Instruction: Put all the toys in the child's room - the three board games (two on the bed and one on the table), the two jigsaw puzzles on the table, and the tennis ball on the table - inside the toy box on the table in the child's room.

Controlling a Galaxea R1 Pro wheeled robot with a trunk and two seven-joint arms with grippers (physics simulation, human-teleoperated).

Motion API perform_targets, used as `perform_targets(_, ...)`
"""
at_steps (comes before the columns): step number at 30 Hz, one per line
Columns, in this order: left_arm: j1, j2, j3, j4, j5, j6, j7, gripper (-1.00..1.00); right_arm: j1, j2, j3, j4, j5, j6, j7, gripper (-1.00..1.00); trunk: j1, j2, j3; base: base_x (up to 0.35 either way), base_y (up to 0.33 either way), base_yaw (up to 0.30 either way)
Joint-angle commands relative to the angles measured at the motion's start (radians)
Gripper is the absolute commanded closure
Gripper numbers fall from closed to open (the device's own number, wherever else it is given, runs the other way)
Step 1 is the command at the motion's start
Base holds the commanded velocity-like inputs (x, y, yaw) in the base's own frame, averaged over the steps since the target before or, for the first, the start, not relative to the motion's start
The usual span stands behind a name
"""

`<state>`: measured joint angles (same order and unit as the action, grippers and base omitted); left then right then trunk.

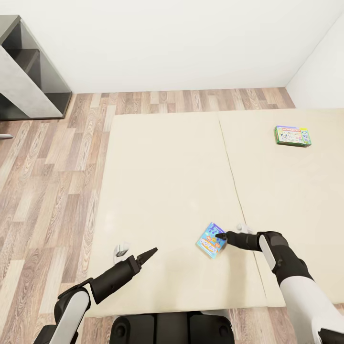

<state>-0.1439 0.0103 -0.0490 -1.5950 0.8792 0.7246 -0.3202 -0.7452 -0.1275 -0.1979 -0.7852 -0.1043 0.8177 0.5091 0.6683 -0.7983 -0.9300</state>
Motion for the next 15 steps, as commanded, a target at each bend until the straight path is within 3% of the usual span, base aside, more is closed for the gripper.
perform_targets(1, 0.000, 0.000, 0.000, 0.000, 0.003, 0.004, 0.000, -1.00, -0.002, 0.000, -0.002, 0.000, -0.010, 0.008, -0.005, -1.00, 0.000, -0.001, -0.001, 0.000, 0.000, 0.000)
perform_targets(15, 0.000, 0.000, 0.000, 0.000, 0.003, 0.003, 0.000, -1.00, -0.011, 0.002, -0.002, 0.003, -0.010, 0.006, -0.015, -1.00, 0.000, -0.001, -0.001, 0.000, 0.000, 0.000)
